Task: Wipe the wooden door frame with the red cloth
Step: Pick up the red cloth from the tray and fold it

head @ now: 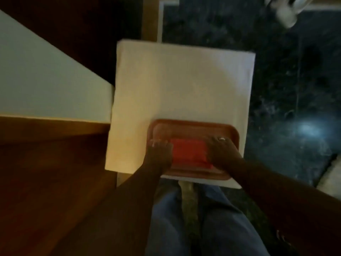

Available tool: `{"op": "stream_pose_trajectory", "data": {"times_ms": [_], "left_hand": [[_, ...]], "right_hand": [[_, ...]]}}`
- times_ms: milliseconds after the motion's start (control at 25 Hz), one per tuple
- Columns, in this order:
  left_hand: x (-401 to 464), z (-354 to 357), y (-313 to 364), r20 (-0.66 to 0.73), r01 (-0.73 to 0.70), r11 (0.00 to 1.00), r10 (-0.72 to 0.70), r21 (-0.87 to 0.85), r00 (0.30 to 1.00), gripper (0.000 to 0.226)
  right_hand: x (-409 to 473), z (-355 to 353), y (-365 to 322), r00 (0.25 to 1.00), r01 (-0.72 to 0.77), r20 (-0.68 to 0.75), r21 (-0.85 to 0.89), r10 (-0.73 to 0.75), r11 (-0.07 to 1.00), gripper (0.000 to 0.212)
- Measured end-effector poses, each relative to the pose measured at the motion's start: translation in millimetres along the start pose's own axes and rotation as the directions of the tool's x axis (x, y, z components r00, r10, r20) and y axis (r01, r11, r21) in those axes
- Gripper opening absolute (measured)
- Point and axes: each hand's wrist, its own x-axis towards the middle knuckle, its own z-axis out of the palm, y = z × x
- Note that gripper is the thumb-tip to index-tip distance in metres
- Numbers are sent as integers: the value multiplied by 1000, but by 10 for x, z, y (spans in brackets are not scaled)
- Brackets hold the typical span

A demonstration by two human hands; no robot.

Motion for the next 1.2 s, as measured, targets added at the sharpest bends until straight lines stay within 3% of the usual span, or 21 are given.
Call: {"op": "stream_pose_trajectory", "data": {"times_ms": [80,160,280,320,400,520,600,680,760,800,840,880,960,1040,1120,1200], "left_hand": [[365,317,-23,124,-6,999,11,-45,992,45],[701,466,-7,86,-53,992,63,-113,994,52],[919,523,56,117,-145,989,148,-40,982,52],[907,462,37,112,-147,988,152,-49,982,39],[753,171,-35,163,-65,946,123,-318,979,9],[277,-415,-137,250,34,784,156,-619,956,12],[-77,-816,-213,207,111,627,82,-771,975,27],[-443,-1181,-267,114,136,273,-96,-952,989,38],[-876,-1490,-234,54,23,-100,-323,-995,945,37],[-1089,-1618,-195,46,-68,-238,-442,-969,896,33],[-1328,-1740,-144,34,-162,-296,-561,-941,827,27],[-1619,-1875,-113,-5,-251,-259,-687,-933,727,20],[-2203,-2145,-134,-104,-342,-92,-853,-935,512,15],[-2865,-2455,-267,-226,-441,67,-921,-895,317,17],[-3591,-2923,-435,-377,-526,253,-915,-812,141,20],[-4208,-3470,-554,-504,-519,418,-863,-745,29,23]], "right_hand": [[311,344,49,999,-31,12,20,31,999,53],[540,522,96,996,-86,3,2,86,996,49],[669,654,186,993,-115,41,0,115,993,39],[595,616,205,989,-123,90,82,115,989,32],[383,430,235,963,-192,247,339,109,921,21],[-13,-167,220,954,-267,285,649,98,712,28],[-264,-612,163,969,-247,191,807,158,537,28],[-442,-1072,43,956,-219,156,943,247,251,25],[-540,-1563,-194,973,-170,167,985,158,6,40],[-572,-1830,-379,988,-141,142,990,66,-31,47],[-599,-2079,-589,995,-100,100,995,-15,19,51],[-649,-2371,-862,997,-25,36,989,-72,149,50],[-787,-2916,-1418,980,194,-158,905,-122,379,43],[-1001,-3450,-1997,885,466,-408,761,-225,452,34],[-1364,-4042,-2613,695,695,-669,530,-265,486,32],[-1740,-4608,-3154,451,782,-873,286,-187,553,33]]}}
